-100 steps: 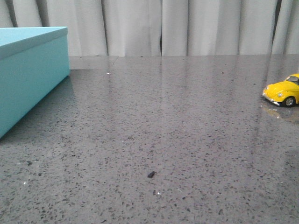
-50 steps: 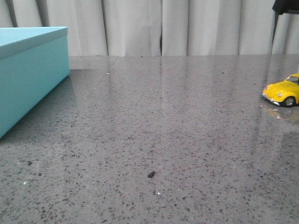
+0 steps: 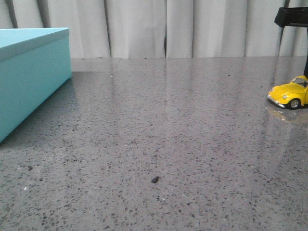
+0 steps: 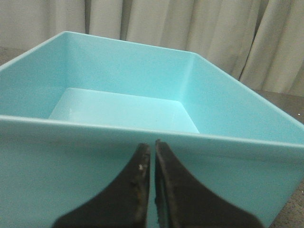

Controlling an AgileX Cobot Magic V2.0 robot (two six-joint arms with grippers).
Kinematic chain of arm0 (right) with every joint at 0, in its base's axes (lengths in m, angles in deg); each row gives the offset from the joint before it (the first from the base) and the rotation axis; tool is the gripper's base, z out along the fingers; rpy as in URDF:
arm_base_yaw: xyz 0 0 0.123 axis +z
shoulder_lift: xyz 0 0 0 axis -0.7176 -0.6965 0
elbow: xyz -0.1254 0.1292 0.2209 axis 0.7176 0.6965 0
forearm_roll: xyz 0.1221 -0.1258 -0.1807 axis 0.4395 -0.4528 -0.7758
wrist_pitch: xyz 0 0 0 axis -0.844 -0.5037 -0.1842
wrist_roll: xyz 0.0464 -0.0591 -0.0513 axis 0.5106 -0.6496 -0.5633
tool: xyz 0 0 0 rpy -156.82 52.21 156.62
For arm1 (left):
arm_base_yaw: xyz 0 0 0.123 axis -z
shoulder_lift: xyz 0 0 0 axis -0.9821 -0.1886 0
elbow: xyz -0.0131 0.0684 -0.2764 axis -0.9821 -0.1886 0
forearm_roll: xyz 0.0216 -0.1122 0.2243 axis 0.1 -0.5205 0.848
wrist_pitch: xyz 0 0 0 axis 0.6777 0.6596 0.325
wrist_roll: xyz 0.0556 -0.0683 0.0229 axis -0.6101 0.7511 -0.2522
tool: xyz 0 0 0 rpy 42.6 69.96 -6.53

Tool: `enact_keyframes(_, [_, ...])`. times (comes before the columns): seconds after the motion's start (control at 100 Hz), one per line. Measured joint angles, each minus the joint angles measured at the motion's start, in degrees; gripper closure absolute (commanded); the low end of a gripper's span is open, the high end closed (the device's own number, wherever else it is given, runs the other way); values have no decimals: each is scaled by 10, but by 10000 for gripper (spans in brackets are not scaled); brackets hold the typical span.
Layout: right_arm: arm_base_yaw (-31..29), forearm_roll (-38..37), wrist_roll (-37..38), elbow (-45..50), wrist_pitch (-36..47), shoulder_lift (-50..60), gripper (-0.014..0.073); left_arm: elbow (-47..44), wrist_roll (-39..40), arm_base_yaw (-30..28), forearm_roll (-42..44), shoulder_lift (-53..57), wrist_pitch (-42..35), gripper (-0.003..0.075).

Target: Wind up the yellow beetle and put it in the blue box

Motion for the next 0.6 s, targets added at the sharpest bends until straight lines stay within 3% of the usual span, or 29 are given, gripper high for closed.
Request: enact_keyframes(0.6, [-69,-15,0,-2,0,-5,643,0,0,0,-1,0,-1,740])
